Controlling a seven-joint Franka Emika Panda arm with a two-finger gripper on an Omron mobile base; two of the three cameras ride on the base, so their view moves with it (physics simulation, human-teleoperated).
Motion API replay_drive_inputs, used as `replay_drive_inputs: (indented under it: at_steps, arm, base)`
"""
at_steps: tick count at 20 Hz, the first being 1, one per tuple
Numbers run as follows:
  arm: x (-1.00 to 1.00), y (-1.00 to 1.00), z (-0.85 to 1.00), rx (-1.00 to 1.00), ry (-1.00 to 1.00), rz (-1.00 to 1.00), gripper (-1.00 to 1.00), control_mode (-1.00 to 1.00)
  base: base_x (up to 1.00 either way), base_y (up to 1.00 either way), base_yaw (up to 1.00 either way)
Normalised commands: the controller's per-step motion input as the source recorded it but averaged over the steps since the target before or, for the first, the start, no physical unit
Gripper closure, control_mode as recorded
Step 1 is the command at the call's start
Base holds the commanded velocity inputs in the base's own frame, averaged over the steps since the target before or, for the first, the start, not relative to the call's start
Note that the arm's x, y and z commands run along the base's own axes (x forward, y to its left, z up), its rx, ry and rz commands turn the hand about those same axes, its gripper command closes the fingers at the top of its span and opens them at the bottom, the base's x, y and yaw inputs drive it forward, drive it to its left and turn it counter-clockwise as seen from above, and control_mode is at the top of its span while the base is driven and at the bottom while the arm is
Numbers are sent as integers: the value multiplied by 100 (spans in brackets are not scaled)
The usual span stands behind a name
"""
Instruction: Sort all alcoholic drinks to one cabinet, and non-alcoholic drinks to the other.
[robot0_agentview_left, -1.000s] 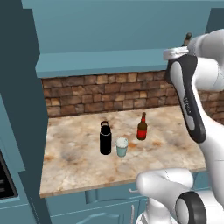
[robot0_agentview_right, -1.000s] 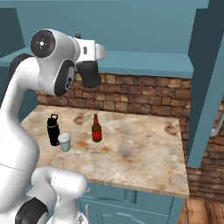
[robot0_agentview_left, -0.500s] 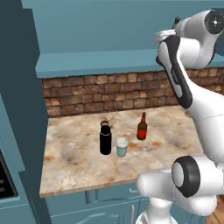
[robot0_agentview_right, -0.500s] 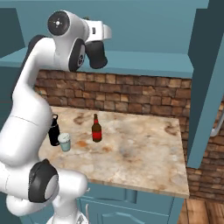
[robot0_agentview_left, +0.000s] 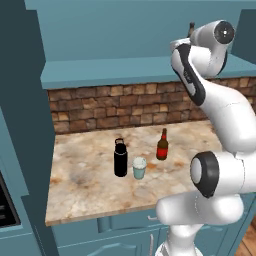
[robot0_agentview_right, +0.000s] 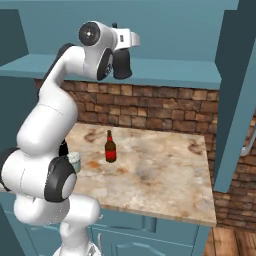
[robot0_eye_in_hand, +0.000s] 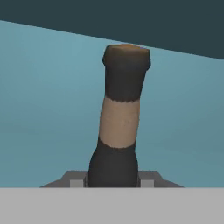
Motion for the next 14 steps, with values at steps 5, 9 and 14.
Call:
replay_drive_inputs:
  at_steps: [5, 9, 14]
  arm:
    - [50, -24, -3, -4, -13, 0, 100, -100]
    - [39, -16, 0, -5, -20, 0, 100, -100]
    - [26, -10, -14, -2, -13, 0, 100, -100]
  base:
    - [0, 0, 0]
    - [0, 0, 0]
    - [0, 0, 0]
